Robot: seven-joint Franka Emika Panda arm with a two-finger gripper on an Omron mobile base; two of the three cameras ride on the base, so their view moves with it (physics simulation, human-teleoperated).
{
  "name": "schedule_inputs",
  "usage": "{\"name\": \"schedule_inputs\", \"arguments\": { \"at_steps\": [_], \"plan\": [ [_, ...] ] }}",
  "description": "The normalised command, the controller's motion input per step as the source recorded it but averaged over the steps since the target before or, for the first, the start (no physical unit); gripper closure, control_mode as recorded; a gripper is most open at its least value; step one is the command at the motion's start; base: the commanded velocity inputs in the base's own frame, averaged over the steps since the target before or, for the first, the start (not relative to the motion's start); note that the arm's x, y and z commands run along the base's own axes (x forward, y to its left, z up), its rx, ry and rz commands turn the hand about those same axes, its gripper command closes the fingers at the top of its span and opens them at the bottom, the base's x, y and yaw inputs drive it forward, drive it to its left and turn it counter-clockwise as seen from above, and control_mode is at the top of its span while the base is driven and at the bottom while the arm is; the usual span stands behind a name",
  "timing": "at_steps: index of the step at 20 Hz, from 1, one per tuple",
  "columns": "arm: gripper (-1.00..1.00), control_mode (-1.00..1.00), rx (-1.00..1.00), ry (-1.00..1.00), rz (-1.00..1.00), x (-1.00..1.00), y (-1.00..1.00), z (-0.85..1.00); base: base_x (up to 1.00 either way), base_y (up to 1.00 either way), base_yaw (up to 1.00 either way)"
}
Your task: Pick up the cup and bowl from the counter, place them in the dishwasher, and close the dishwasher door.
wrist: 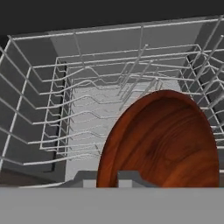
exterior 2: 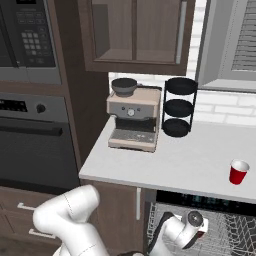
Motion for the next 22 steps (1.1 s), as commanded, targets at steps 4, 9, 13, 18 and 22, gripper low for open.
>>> {"name": "schedule_inputs", "arguments": {
  "at_steps": [4, 9, 13, 18, 22],
  "plan": [
    [1.0, -1.0, -0.21, 0.2, 0.0, 0.14, -0.09, -0.36, 0.0, 0.0, 0.0],
    [1.0, -1.0, -0.05, 0.08, 0.02, -0.01, -0.05, -0.32, 0.0, 0.0, 0.0],
    [-1.0, -1.0, 0.0, 0.12, 0.0, -0.04, 0.0, -0.01, 0.0, 0.0, 0.0],
    [-1.0, -1.0, 0.0, 0.03, 0.0, -0.25, 0.0, 0.0, 0.0, 0.0, 0.0],
    [-1.0, -1.0, 0.0, 0.0, -0.03, -0.34, -0.15, 0.0, 0.0, 0.0, 0.0]
  ]
}}
